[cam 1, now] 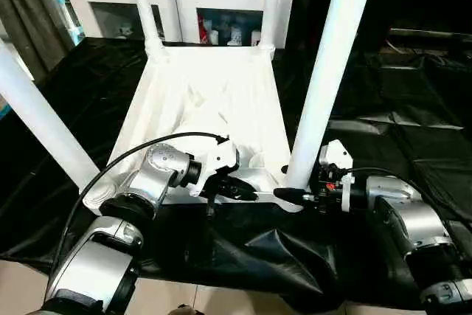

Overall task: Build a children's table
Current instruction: Rotate leg to tighten

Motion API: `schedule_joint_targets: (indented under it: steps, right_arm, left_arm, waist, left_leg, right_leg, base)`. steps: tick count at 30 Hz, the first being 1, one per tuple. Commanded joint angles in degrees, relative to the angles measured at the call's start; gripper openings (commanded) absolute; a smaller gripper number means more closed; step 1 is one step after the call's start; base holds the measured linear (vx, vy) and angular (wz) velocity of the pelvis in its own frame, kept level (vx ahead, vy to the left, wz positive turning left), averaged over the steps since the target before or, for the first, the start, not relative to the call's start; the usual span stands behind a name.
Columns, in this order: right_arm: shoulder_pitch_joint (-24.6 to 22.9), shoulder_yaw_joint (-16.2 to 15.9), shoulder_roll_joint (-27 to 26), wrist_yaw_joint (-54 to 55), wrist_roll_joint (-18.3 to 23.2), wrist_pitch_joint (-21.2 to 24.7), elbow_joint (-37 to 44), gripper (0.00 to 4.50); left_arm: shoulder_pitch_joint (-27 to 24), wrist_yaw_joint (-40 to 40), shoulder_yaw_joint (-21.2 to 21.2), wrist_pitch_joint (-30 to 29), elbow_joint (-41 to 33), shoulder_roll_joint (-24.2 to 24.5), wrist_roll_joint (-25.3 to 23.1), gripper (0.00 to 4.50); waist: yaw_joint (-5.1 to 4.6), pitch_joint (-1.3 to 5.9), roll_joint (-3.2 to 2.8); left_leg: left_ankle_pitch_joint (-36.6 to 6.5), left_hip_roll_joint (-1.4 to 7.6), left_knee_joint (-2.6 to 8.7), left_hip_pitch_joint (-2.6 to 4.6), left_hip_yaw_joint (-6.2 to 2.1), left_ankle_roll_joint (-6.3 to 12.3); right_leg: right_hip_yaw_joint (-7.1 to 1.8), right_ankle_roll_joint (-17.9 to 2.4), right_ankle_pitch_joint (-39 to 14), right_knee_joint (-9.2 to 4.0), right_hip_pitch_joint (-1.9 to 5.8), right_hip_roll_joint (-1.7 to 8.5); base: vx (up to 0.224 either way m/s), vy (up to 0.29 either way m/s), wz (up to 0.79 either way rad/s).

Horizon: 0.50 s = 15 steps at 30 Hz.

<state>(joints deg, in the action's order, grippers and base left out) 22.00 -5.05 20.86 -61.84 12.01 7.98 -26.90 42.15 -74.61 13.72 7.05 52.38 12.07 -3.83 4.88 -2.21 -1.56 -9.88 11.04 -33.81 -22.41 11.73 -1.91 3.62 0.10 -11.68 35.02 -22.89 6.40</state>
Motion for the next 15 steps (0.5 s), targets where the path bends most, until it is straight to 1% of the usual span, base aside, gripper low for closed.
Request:
schedule_joint_targets:
  steps: [1, 2, 3, 4, 5, 6, 7, 9, 10, 11, 12, 13, 14, 15]
  right_arm:
    - [0.0, 0.2, -2.5, 6.6, -1.5, -0.8, -3.3, 2.66]
    - [0.5, 0.8, -3.7, 10.5, -2.3, -1.2, -5.1, 2.66]
    - [0.5, 0.8, -3.7, 10.5, -2.3, -1.2, -5.1, 2.66]
    - [1.0, 1.4, -5.3, 14.8, -3.1, -1.2, -6.6, 2.66]
    - [1.8, 2.5, -8.0, 21.5, -3.9, -0.6, -8.2, 2.66]
    - [2.2, 3.1, -9.5, 24.8, -4.3, -0.2, -8.7, 2.66]
    - [2.5, 3.4, -10.4, 26.8, -4.5, 0.0, -9.1, 2.66]
    - [3.3, 4.1, -11.9, 30.2, -4.7, 0.3, -10.1, 2.66]
    - [4.3, 4.8, -14.0, 33.8, -4.6, 0.5, -11.4, 2.66]
    - [5.0, 5.2, -15.1, 35.7, -4.6, 0.5, -12.1, 2.66]
    - [5.2, 5.0, -15.6, 36.1, -4.9, 0.1, -12.2, 2.66]
    - [5.6, 4.4, -16.3, 36.6, -5.3, -0.5, -12.5, 2.66]
    - [5.7, 2.9, -16.9, 35.5, -6.5, -2.6, -12.3, 2.66]
    - [5.6, 2.4, -16.9, 34.6, -6.8, -3.5, -12.0, 2.66]
  left_arm:
    - [2.0, 6.7, -3.2, -0.9, 1.2, -3.5, 2.4, 0.0]
    - [3.2, 10.8, -3.6, -1.0, 2.8, -4.5, 1.8, 0.0]
    - [3.2, 10.8, -3.6, -1.0, 2.8, -4.5, 1.8, 0.0]
    - [4.4, 15.6, -4.0, -1.2, 4.4, -5.8, 1.1, 0.0]
    - [6.1, 22.0, -4.1, -1.8, 6.4, -8.0, -0.1, 0.0]
    - [6.7, 24.7, -4.0, -2.4, 7.1, -9.1, -0.6, 0.0]
    - [7.1, 26.3, -4.0, -2.8, 7.5, -9.8, -0.8, 0.0]
    - [7.6, 28.8, -4.0, -3.4, 7.9, -10.9, -1.1, 0.0]
    - [7.8, 30.6, -3.6, -3.5, 8.3, -12.2, -1.4, 0.0]
    - [8.0, 31.2, -3.4, -3.6, 8.6, -12.8, -1.6, 0.0]
    - [7.9, 31.3, -3.2, -3.4, 8.7, -13.0, -1.7, 0.0]
    - [7.9, 31.5, -2.9, -3.1, 8.9, -13.4, -1.9, 0.0]
    - [7.8, 30.9, -2.6, -2.6, 9.3, -13.8, -2.1, 0.0]
    - [7.8, 30.5, -2.6, -2.3, 9.5, -13.8, -2.2, 0.0]
  waist:
    - [-0.39, 3.2, 1.19]
    - [-0.68, 3.23, 1.3]
    - [-0.79, 3.22, 1.17]
    - [-1.21, 3.09, 1.17]
    - [-1.47, 3.09, 1.23]
    - [-1.82, 2.96, 1.14]
    - [-1.94, 3.14, 1.25]
    - [-1.97, 3.12, 1.34]
    - [-2.05, 3.28, 0.82]
    - [-2.13, 3.27, 0.89]
    - [-2.17, 3.3, 0.91]
    - [-2.07, 3.38, 0.47]
    - [-2.17, 3.32, 0.66]
    - [-2.15, 3.35, 0.71]
  left_leg:
    - [-11.0, 2.41, 3.84, 1.29, -0.88, 4.42]
    - [-11.7, 2.29, 3.9, 1.29, -0.97, 3.42]
    - [-12.0, 2.23, 3.94, 1.28, -1.03, 2.98]
    - [-13.0, 2.09, 4.07, 1.27, -1.08, 2.33]
    - [-13.2, 2.09, 4.1, 1.37, -1.05, 2.05]
    - [-14.5, 2.09, 4.3, 1.54, -1.19, 1.36]
    - [-14.4, 2.02, 4.24, 1.59, -1.23, 0.88]
    - [-13.4, 1.97, 4.2, 1.36, -1.23, 1.57]
    - [-12.6, 1.93, 4.08, 1.4, -1.14, 2.06]
    - [-12.3, 1.89, 4.05, 1.33, -1.11, 2.28]
    - [-11.9, 1.83, 4.04, 1.28, -1.11, 2.55]
    - [-11.8, 1.84, 4.01, 1.38, -1.16, 2.61]
    - [-11.9, 1.83, 4.01, 1.31, -1.11, 2.88]
    - [-12.2, 1.81, 3.97, 1.31, -1.09, 3.07]
  right_leg:
    - [-1.93, -14.7, -6.5, -4.04, 2.36, 2.38]
    - [-1.97, -14.0, -8.5, -4.24, 2.41, 2.49]
    - [-2.01, -13.8, -9.3, -4.31, 2.34, 2.53]
    - [-2.03, -13.1, -11.2, -4.61, 2.38, 2.44]
    - [-2.09, -12.8, -11.5, -4.71, 2.28, 2.36]
    - [-2.07, -12.5, -13.3, -4.92, 2.17, 2.39]
    - [-2.06, -12.0, -14.0, -4.99, 2.3, 2.47]
    - [-2.12, -11.7, -13.1, -5.01, 2.41, 2.47]
    - [-2.15, -11.8, -11.0, -5.01, 2.39, 2.34]
    - [-2.16, -12.1, -9.9, -4.89, 2.33, 2.26]
    - [-2.1, -12.3, -9.1, -4.8, 2.42, 2.23]
    - [-2.05, -12.4, -8.8, -4.77, 2.44, 2.31]
    - [-2.02, -12.5, -8.3, -4.82, 2.48, 2.22]
    - [-2.0, -12.4, -8.3, -4.83, 2.51, 2.25]
  base:
    - [0.0, 0.0, 0.0]
    - [0.0, 0.0, 0.0]
    - [0.0, 0.0, 0.0]
    - [0.0, 0.0, 0.0]
    - [0.0, 0.0, 0.0]
    - [0.0, 0.0, 0.0]
    - [0.0, 0.0, 0.0]
    - [0.0, 0.0, 0.0]
    - [0.0, 0.0, 0.0]
    - [0.0, 0.0, 0.0]
    - [0.0, 0.0, 0.0]
    - [0.0, 0.0, 0.0]
    - [0.0, 0.0, 0.0]
    - [0.0, 0.0, 0.0]
